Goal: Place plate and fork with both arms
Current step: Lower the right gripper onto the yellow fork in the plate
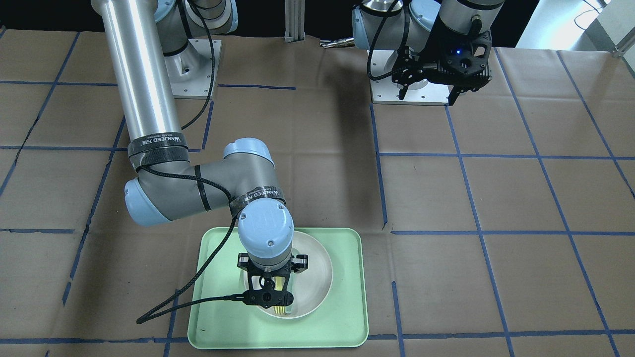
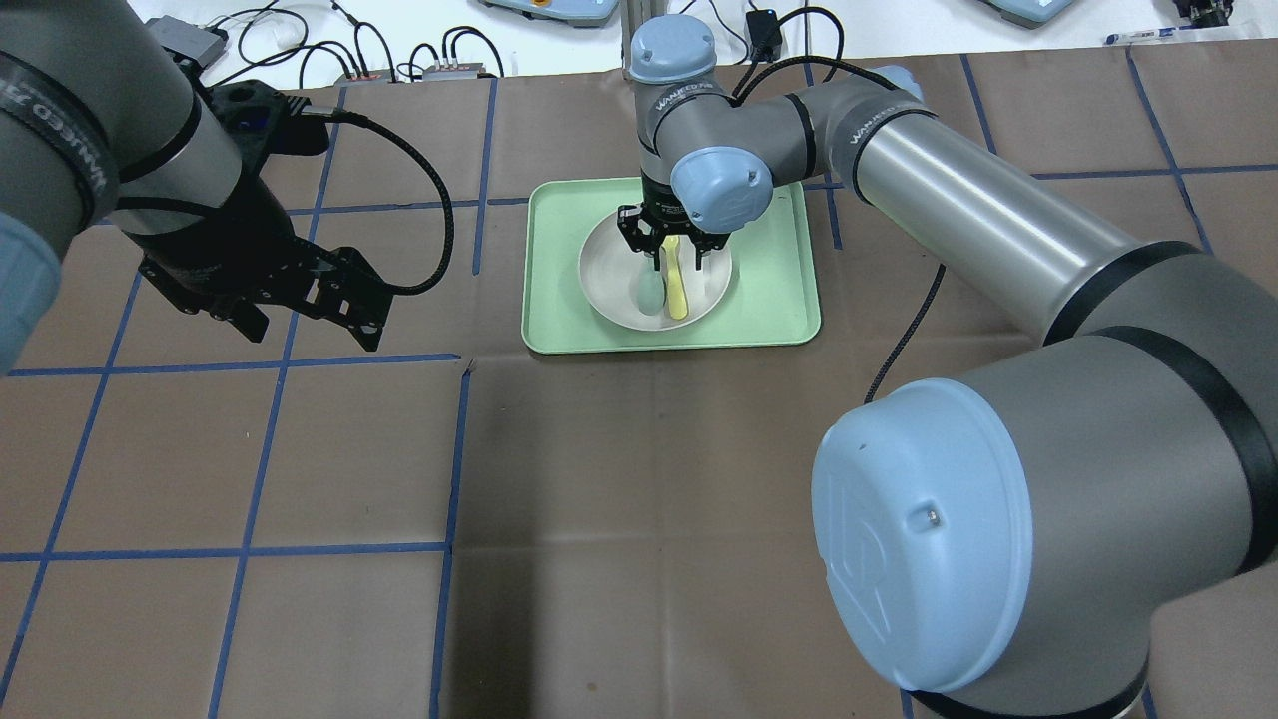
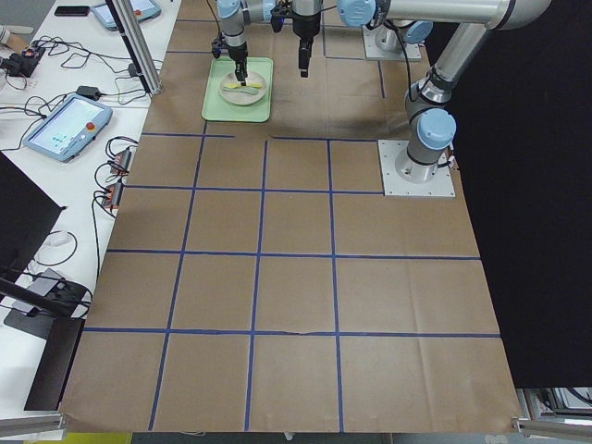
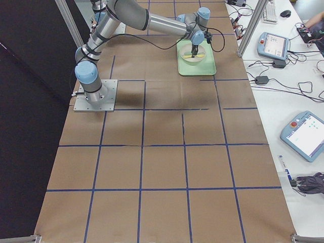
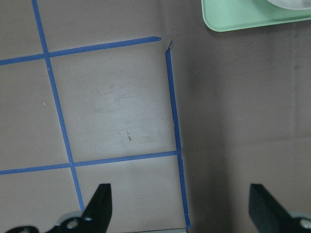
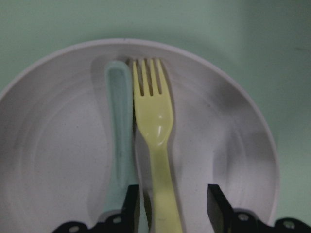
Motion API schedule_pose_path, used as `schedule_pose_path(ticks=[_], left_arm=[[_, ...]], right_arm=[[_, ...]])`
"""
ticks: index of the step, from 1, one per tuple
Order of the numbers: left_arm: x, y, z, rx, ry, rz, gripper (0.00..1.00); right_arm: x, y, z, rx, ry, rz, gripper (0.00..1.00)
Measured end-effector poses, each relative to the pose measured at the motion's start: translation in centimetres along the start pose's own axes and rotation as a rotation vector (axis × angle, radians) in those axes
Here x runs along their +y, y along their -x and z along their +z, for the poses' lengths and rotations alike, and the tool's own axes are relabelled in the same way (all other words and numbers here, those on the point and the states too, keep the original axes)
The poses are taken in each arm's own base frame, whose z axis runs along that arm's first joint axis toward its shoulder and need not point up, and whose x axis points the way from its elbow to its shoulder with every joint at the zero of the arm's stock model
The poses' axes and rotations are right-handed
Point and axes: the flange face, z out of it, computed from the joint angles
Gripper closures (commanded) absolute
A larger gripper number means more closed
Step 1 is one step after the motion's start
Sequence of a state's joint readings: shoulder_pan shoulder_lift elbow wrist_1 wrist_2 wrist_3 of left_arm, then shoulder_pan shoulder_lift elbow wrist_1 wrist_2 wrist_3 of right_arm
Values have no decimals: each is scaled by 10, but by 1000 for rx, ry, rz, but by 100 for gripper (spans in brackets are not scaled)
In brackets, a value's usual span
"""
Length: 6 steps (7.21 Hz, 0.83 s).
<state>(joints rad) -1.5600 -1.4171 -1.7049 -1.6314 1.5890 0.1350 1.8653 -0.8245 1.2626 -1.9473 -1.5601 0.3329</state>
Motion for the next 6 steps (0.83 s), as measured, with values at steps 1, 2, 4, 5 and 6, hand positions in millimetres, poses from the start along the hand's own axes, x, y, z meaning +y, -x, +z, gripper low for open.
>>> schedule_pose_path(ticks=[1,2,4,5,6], left_arm=[[0,0,0,0,0,0,0],[0,0,0,0,0,0,0],[0,0,0,1,1,0,0],[0,0,0,2,1,0,0],[-1,0,0,3,1,0,0]], right_arm=[[0,0,3,2,5,0,44],[0,0,5,3,9,0,44],[0,0,8,5,14,0,44],[-1,0,10,6,16,0,44],[-1,0,12,6,19,2,44]])
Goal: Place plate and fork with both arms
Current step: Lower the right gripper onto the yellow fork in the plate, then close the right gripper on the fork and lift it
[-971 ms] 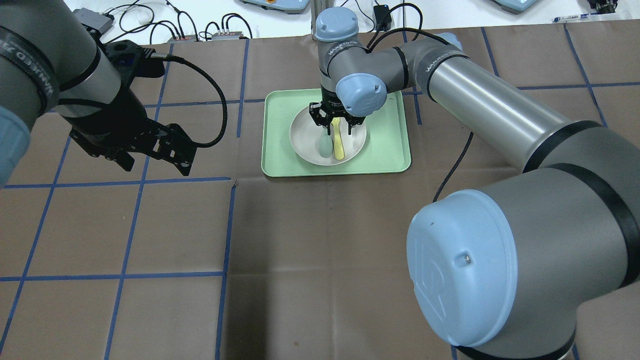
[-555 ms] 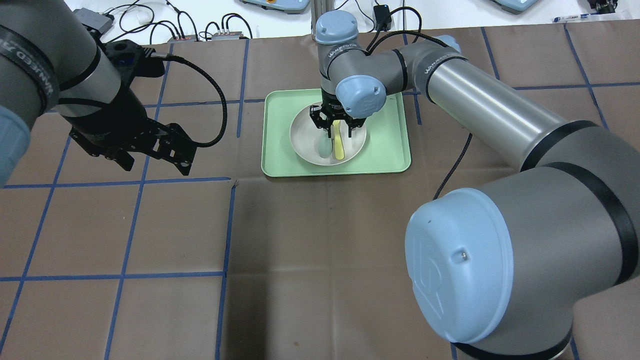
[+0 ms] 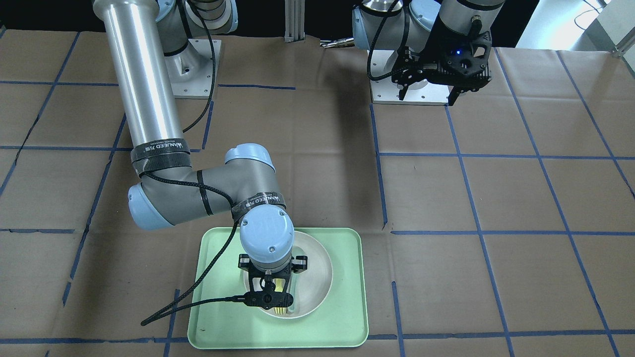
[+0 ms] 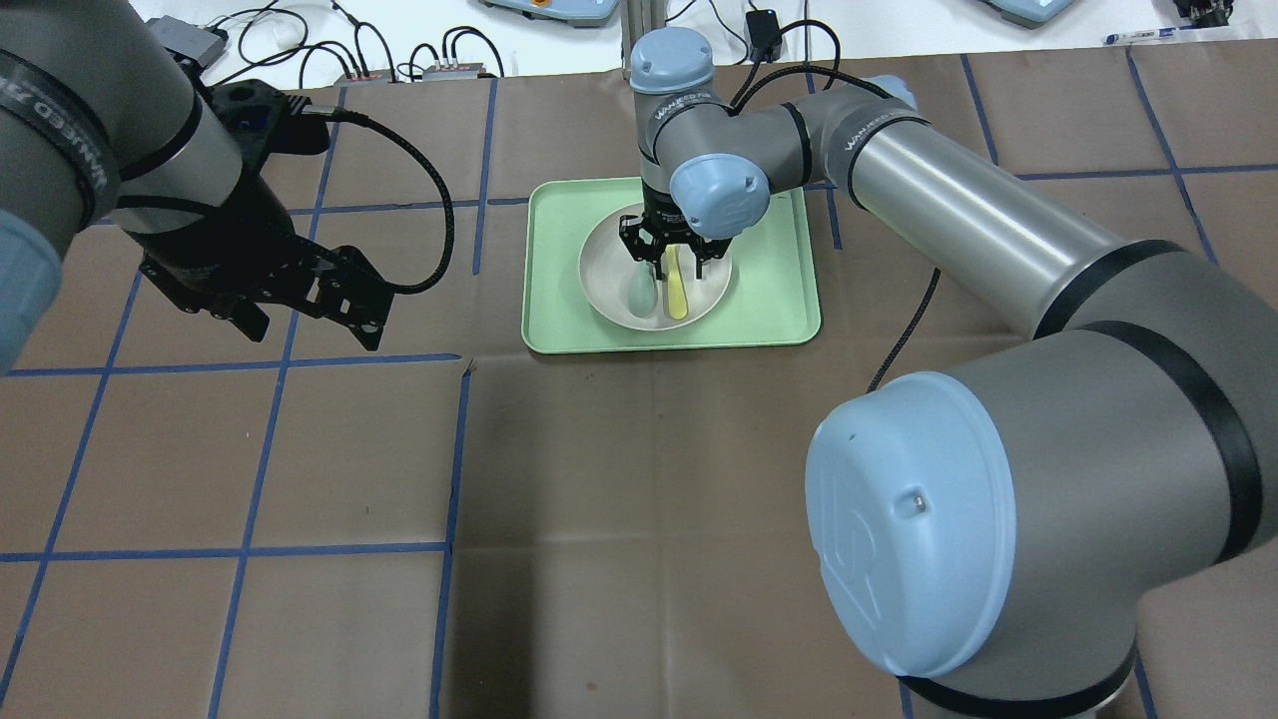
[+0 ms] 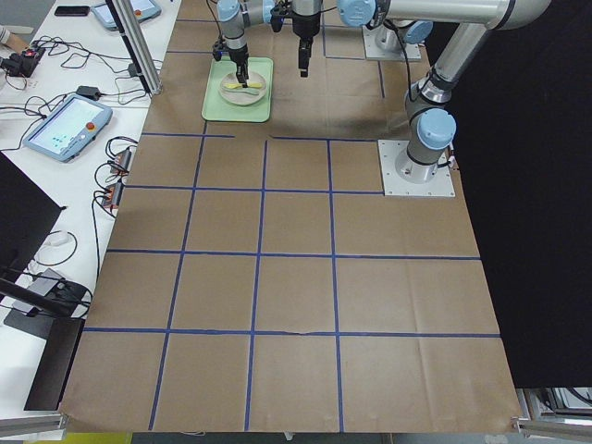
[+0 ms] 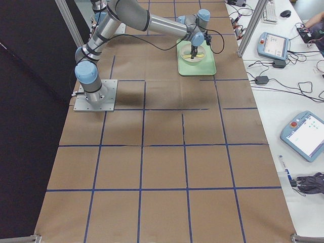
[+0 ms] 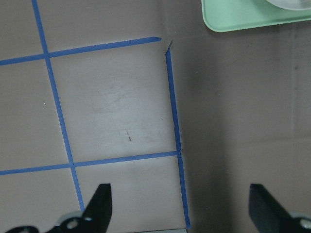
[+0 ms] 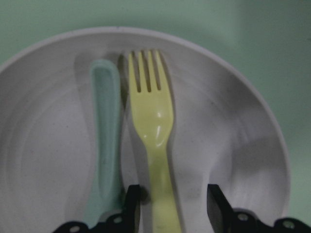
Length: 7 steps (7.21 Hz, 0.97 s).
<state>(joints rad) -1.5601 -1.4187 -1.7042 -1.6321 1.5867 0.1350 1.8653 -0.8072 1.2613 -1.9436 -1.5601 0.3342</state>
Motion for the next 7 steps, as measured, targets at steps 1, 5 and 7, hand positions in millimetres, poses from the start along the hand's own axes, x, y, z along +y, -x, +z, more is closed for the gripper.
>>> schedule_pose_path(ticks=[1,5,7], left_arm=[[0,0,0,0,0,0,0],[0,1,0,1,-1,-1,0],[0,1,0,1,-1,-2,0]], right_arm=[[-1,0,1,0,0,1,49],[-2,1,0,-2,-3,5,68],[-2,1,0,-4,-3,6,82]])
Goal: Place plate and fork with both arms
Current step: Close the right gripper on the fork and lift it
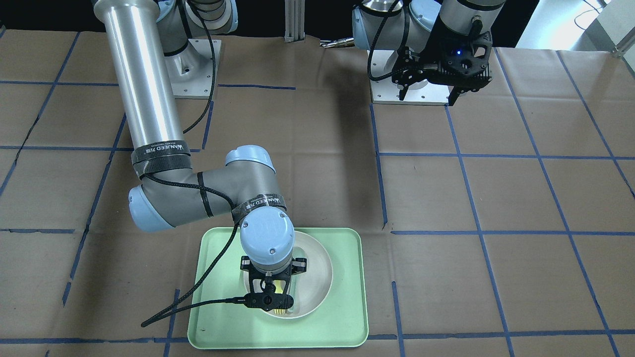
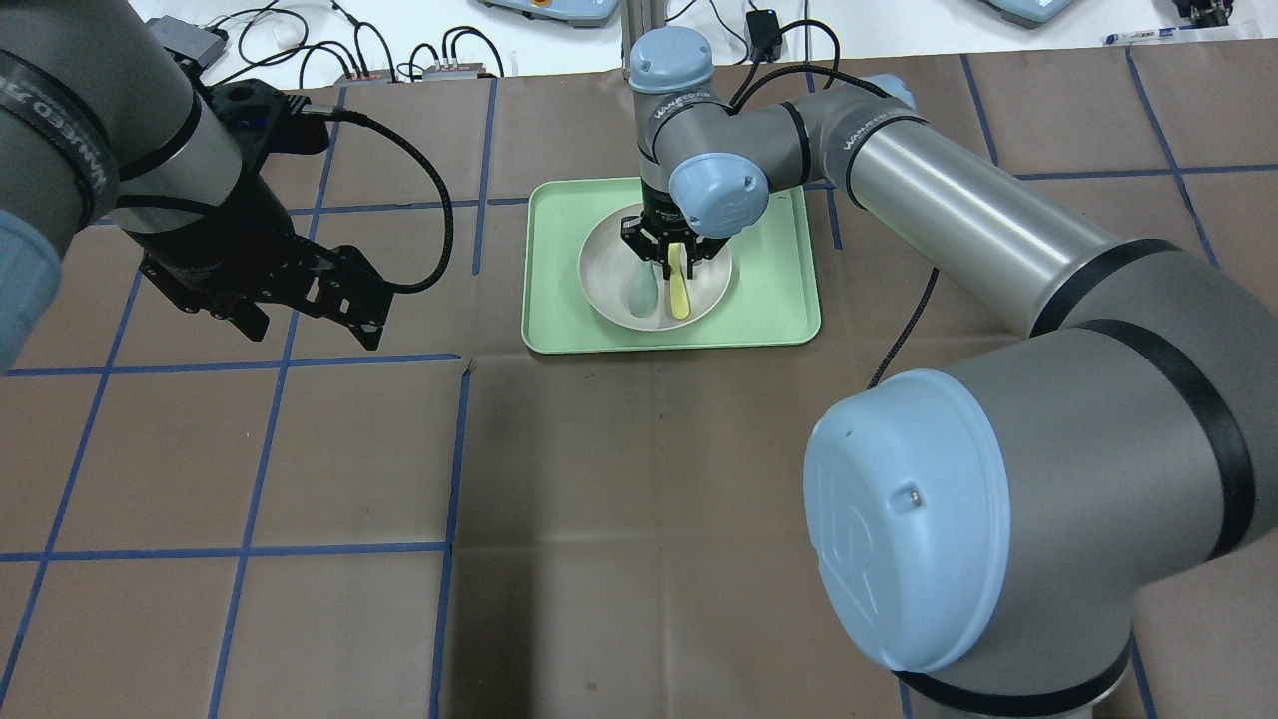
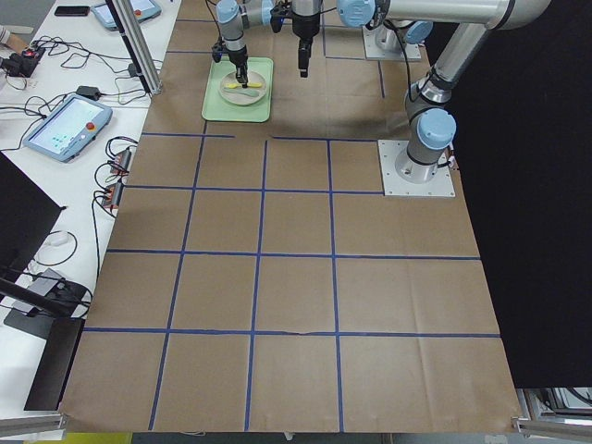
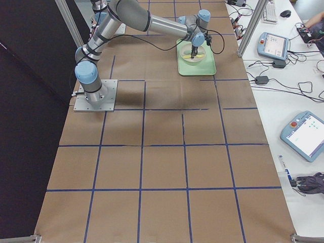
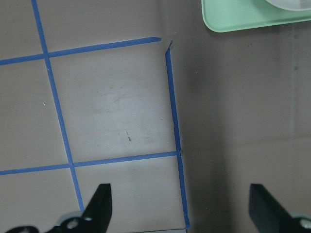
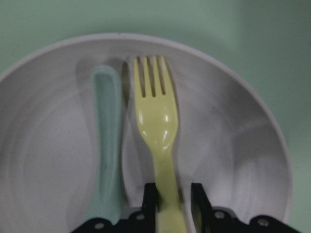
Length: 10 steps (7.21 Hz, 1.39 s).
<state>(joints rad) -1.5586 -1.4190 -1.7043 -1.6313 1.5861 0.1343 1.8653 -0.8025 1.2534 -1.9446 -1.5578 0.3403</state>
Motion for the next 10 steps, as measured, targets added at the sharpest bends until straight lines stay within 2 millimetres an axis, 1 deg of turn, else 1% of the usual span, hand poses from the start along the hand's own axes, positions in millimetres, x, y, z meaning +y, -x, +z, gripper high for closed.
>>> schedule_pose_path(ticks=[2,3,6,7,8,10], left_arm=[[0,0,0,0,2,0,0],[0,0,1,0,2,0,0],[0,0,1,0,3,0,0],[0,0,1,0,4,-1,0],[0,0,1,0,4,0,0],[0,0,1,0,3,0,0]], right_arm=[[0,1,0,-5,0,2,97],[0,1,-1,-7,0,4,99],[0,1,-5,-11,-4,5,100],[1,1,-12,-12,-2,5,100],[3,0,-26,-10,8,6,100],[14,-5,-65,-24,34,9,100]])
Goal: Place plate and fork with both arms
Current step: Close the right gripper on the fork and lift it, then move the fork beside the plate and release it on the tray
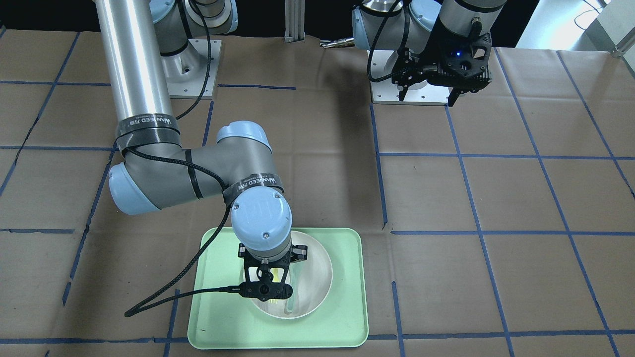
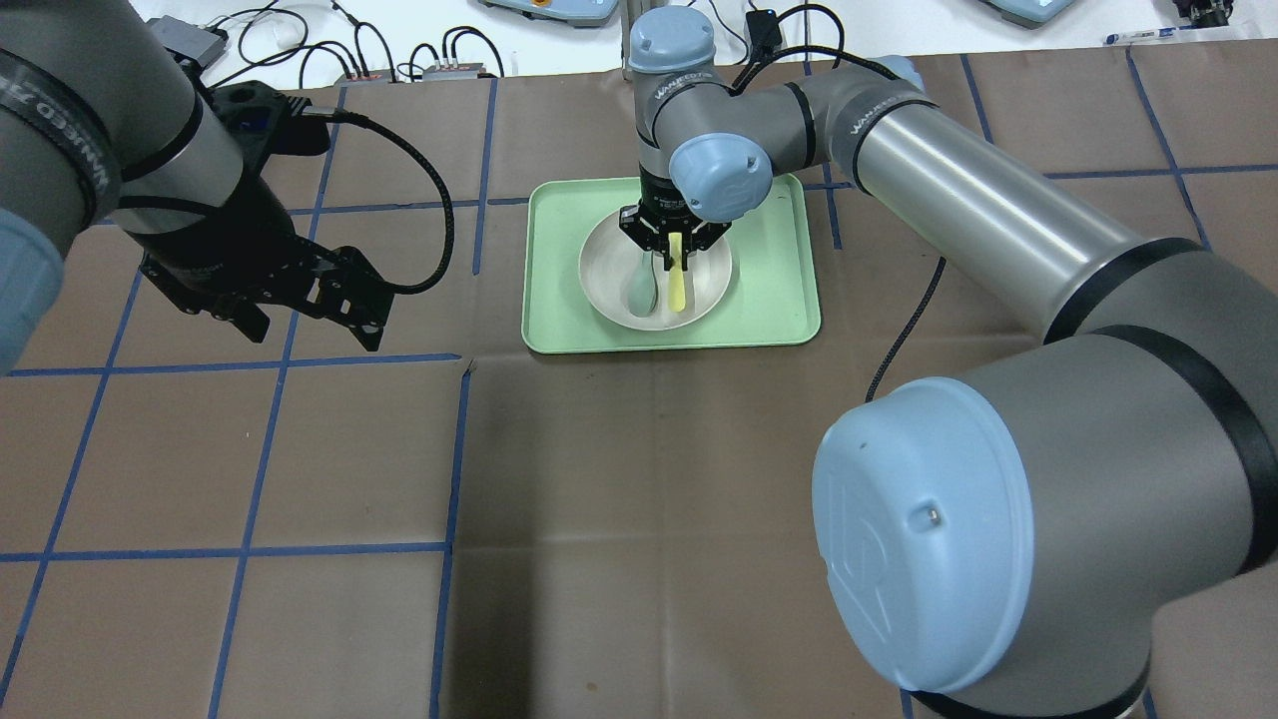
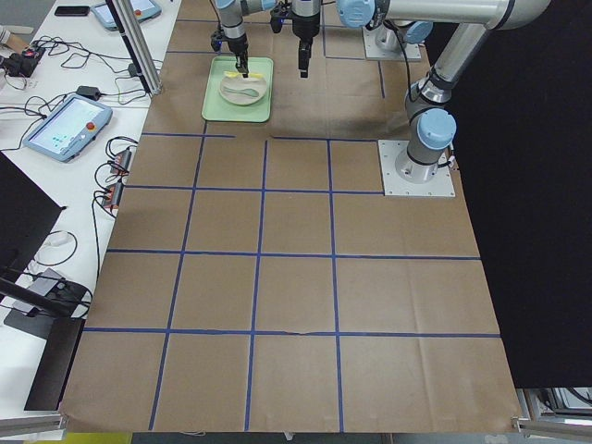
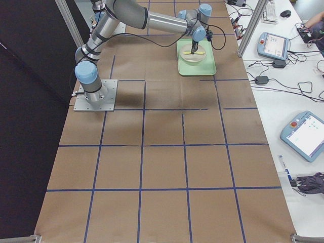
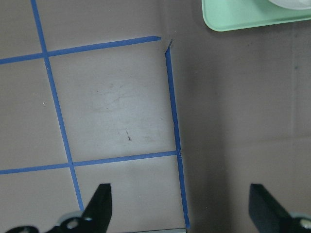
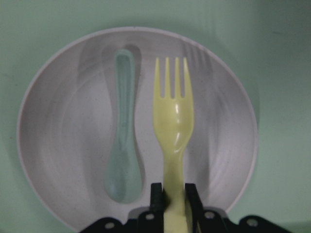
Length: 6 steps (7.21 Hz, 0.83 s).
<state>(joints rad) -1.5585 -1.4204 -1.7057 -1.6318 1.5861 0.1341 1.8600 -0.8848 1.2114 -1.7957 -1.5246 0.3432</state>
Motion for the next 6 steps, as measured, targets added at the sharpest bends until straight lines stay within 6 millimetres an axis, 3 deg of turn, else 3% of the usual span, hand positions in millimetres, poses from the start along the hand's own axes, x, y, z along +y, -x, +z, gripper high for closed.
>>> schedule_pose_path(ticks=[2,6], left_arm=[[-1,0,1,1,1,0,0],[-1,0,1,2,2,-1,0]], right_arm=[[6,-19,-22,3,8,11,99],[-15,-78,-18,61,9,40,99]])
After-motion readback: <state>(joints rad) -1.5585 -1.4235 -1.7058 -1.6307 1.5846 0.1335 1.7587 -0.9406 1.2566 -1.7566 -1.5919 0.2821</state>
